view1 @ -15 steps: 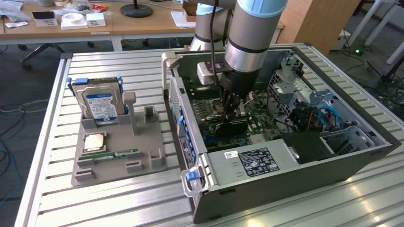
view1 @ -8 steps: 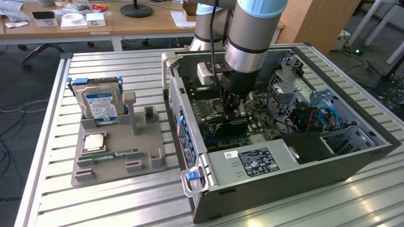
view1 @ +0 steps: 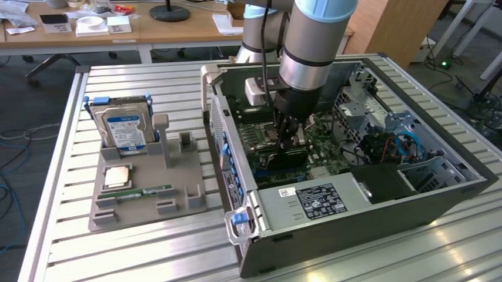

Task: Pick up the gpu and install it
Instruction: 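Press down on the gpu until it lock into place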

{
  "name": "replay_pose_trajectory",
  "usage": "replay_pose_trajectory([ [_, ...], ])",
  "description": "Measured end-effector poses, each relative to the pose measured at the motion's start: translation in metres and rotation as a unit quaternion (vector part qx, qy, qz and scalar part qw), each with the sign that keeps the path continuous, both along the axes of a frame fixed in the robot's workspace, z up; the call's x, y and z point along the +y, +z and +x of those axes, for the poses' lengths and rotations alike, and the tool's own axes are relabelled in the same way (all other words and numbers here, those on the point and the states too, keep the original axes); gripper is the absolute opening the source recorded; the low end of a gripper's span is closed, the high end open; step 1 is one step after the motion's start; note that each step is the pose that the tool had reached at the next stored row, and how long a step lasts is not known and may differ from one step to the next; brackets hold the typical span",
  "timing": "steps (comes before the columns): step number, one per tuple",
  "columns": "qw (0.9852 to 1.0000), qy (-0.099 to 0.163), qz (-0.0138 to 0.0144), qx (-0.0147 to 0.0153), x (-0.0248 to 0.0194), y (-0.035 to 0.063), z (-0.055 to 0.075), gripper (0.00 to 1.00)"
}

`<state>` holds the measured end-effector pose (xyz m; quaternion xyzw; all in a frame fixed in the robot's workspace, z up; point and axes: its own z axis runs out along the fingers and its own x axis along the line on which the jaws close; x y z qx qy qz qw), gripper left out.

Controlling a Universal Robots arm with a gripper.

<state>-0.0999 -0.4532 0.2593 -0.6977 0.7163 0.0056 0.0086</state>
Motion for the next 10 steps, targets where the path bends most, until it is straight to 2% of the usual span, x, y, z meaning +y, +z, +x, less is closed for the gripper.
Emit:
replay_pose_trajectory([
  [10, 1.0000, 0.000, 0.0001, 0.0000, -0.0002, -0.0001, 0.0000, 0.11],
])
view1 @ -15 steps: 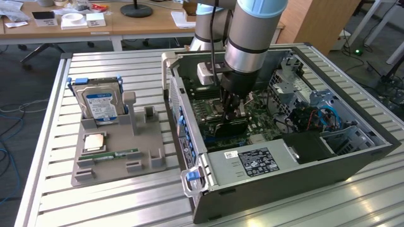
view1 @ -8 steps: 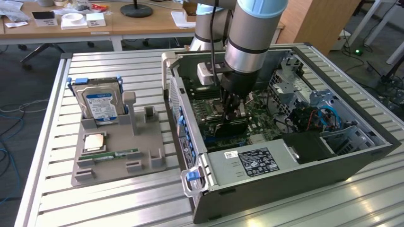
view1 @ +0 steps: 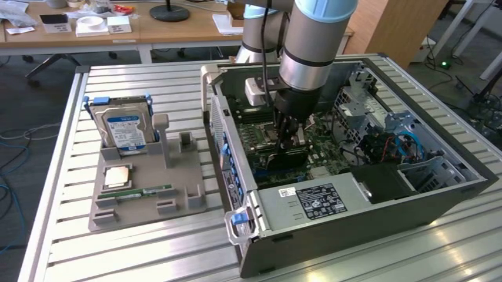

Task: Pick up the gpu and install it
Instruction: 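Press down on the gpu until it lock into place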

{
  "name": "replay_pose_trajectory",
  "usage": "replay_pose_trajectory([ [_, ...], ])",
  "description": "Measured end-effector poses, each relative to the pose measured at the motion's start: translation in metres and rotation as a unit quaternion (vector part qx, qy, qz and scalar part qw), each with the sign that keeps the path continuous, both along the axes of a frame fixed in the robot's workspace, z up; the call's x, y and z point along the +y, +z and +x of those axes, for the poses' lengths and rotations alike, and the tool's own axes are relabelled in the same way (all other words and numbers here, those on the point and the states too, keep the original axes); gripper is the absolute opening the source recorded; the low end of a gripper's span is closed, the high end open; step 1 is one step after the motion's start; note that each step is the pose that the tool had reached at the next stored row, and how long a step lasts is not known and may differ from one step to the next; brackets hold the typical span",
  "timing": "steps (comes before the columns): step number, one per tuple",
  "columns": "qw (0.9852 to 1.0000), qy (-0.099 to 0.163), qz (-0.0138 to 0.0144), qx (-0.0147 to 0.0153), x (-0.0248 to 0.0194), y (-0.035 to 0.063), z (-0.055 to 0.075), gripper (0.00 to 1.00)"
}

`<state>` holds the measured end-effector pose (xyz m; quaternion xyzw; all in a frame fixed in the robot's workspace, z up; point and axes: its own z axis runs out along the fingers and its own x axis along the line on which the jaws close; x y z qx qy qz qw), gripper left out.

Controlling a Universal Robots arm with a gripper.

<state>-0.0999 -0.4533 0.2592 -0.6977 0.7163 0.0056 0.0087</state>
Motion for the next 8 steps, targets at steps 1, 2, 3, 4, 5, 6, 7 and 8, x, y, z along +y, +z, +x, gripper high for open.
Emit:
replay_pose_trajectory([
  [1, 1.0000, 0.000, 0.0000, 0.0000, -0.0004, 0.0000, 0.0000, 0.11],
  [2, 1.0000, 0.000, 0.0000, 0.0000, -0.0005, 0.0000, 0.0000, 0.11],
  [3, 1.0000, 0.000, 0.0000, 0.0000, -0.0005, 0.0000, 0.0000, 0.11],
  [4, 1.0000, 0.000, 0.0000, 0.0000, -0.0005, 0.0000, 0.0000, 0.11],
  [5, 1.0000, 0.000, 0.0000, 0.0000, -0.0005, 0.0000, 0.0000, 0.11],
  [6, 1.0000, 0.000, 0.0000, 0.0000, -0.0005, 0.0000, 0.0000, 0.11],
  [7, 1.0000, 0.000, 0.0000, 0.0000, -0.0005, 0.0000, 0.0000, 0.11],
  [8, 1.0000, 0.000, 0.0000, 0.0000, -0.0005, 0.0000, 0.0000, 0.11],
])
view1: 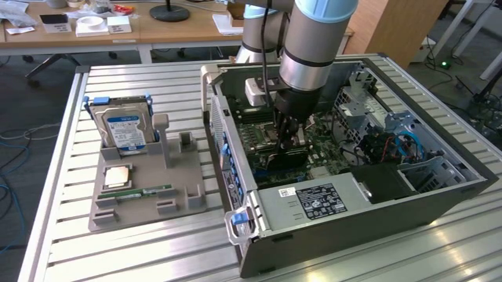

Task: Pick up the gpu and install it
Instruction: 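Press down on the gpu until it lock into place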

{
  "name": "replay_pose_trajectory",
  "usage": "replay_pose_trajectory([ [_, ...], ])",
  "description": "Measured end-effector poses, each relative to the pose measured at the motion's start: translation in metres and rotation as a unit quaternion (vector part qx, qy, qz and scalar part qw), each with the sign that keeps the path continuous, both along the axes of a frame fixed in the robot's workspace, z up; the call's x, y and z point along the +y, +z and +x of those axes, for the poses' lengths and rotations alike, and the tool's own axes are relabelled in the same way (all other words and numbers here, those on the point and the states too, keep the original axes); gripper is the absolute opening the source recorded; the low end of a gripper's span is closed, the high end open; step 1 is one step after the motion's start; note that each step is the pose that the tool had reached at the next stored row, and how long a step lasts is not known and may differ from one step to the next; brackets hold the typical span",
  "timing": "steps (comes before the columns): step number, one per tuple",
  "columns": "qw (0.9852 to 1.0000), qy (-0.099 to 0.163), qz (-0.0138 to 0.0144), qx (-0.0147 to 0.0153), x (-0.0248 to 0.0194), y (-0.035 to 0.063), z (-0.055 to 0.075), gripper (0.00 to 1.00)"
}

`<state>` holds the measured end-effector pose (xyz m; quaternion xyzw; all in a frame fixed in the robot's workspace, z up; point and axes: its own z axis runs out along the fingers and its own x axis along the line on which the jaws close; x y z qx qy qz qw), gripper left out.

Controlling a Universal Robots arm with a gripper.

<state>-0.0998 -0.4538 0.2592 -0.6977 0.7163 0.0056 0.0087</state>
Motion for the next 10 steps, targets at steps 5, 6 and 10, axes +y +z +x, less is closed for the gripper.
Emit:
replay_pose_trajectory([
  [5, 1.0000, 0.000, 0.0004, -0.0002, 0.0001, 0.0009, 0.0000, 0.11],
  [6, 1.0000, 0.000, 0.0007, -0.0003, 0.0001, 0.0015, 0.0000, 0.11],
  [10, 1.0000, 0.000, 0.0002, -0.0001, 0.0000, 0.0081, 0.0000, 0.11],
])
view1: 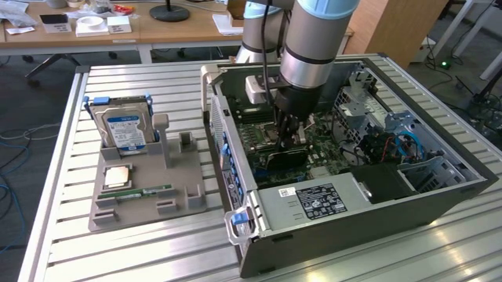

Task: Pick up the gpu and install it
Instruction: 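Press down on the gpu until it lock into place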

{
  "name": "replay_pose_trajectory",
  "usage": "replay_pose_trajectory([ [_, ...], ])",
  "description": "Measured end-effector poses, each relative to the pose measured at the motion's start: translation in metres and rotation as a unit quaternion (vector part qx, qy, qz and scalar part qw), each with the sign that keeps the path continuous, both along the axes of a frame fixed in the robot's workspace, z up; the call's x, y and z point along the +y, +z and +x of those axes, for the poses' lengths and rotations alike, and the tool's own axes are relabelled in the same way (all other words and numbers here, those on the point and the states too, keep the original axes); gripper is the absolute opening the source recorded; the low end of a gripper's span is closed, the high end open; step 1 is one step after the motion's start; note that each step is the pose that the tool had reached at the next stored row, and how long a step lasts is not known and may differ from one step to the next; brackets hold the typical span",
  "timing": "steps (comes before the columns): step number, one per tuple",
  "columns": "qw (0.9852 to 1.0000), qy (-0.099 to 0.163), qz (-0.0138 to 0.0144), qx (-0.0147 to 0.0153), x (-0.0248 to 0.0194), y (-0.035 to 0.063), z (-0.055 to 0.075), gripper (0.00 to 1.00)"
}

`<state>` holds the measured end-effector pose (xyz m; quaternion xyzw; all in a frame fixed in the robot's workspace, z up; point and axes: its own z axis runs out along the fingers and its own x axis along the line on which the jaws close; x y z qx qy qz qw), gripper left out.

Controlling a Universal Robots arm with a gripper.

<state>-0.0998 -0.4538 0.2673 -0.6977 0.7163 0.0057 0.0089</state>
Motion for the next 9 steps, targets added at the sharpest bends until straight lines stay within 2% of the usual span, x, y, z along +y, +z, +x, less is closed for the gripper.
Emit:
replay_pose_trajectory([
  [9, 1.0000, 0.000, -0.0005, 0.0001, 0.0000, 0.0233, 0.000, 0.11],
])
